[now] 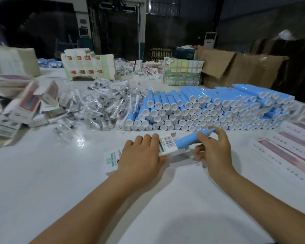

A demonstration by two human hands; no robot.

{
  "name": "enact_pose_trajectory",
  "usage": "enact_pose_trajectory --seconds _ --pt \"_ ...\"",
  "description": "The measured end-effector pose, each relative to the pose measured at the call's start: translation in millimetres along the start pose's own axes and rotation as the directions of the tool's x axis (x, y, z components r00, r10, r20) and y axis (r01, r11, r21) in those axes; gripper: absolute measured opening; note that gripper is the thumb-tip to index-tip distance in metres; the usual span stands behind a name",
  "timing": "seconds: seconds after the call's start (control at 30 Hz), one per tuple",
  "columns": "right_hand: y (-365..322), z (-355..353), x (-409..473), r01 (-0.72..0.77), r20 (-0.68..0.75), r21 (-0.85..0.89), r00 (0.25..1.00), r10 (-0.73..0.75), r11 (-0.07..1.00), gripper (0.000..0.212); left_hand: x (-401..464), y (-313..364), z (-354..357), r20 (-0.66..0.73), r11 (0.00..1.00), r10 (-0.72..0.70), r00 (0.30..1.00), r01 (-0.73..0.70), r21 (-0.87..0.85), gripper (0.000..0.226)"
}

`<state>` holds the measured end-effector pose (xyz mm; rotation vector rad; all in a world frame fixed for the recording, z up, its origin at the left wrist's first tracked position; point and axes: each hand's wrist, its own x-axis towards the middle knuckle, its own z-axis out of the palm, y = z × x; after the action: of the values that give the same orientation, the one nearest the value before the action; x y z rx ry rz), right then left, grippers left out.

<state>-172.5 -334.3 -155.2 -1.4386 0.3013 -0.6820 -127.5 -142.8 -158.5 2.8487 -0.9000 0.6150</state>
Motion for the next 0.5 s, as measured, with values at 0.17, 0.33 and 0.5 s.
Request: enact_pose_trajectory --seconds 0.17,0.33,0.5 --pt "7 4 -15 0.227 0.119 -0.295 0.973 -0.200 0.928 0.025 -3 -4 -7 0.002 0.999 -0.008 1.000 0.008 -0.038 0.062" --pt "-16 17 6 0.181 0.119 -0.346 0.982 -0.148 0.921 0.020 -4 -6 -8 0.064 1.000 -0.003 0.998 0.004 -0.012 0.065" --pt "-51 105 12 0.575 0.539 -0.411 0.779 -0.320 0.707 0.012 -6 -2 -5 0.146 0.997 0.058 0.988 -0.065 0.039 0.057"
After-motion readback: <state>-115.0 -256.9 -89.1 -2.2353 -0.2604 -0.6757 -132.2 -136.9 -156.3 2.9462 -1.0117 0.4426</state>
